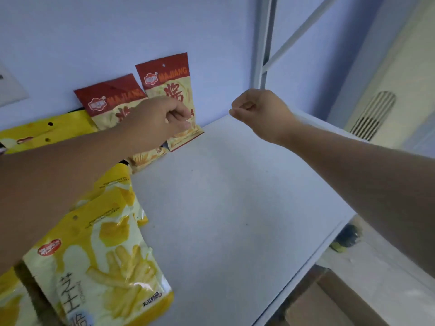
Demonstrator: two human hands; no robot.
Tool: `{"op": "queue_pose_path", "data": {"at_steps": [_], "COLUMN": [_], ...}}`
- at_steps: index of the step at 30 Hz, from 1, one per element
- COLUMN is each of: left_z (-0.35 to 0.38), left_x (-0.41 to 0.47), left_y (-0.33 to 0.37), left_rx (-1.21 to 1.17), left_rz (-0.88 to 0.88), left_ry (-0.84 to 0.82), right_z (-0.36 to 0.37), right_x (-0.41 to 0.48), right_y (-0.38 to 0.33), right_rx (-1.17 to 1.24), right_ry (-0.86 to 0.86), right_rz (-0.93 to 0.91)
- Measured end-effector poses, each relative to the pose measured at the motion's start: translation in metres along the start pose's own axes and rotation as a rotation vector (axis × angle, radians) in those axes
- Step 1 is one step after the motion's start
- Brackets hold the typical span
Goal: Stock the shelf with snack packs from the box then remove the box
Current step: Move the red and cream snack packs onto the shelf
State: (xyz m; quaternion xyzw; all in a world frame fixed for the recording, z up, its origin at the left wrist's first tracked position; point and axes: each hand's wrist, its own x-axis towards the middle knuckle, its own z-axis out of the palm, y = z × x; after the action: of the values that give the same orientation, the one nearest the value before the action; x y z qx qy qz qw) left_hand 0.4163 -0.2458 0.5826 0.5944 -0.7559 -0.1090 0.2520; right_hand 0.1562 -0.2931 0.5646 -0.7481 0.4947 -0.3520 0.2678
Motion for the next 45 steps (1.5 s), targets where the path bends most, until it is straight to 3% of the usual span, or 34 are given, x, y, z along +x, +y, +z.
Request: {"op": "queue_pose_path", "data": {"at_steps": [17,28,34,45], "left_z": [0.18,0.336,0.42,0.579], "left_x": [-0.023,-0.063,-0.095,-0.149], "left_y": [0.267,0.41,0.441,0.447], "left_rx": [-0.098,-0.07,-0.053,0.074], "left_rz": [0.465,0.584,0.624,0.659], "left_ry": [-0.425,-0.716,-0.908,-1.17], "right_z": [-0.169,-0.246,-0.234,-0.135], "right_x": [-0.311,-0.496,-0.58,-0.706], "right_y": [0.118,0.229,0.274,0.332], "right_rx": [-0.061,-0.024,0.085,0.242], "right_ry": [0.466,0.574,0.702,0.963], "right_rz": [0.492,0.863,1.07,1.494]}}
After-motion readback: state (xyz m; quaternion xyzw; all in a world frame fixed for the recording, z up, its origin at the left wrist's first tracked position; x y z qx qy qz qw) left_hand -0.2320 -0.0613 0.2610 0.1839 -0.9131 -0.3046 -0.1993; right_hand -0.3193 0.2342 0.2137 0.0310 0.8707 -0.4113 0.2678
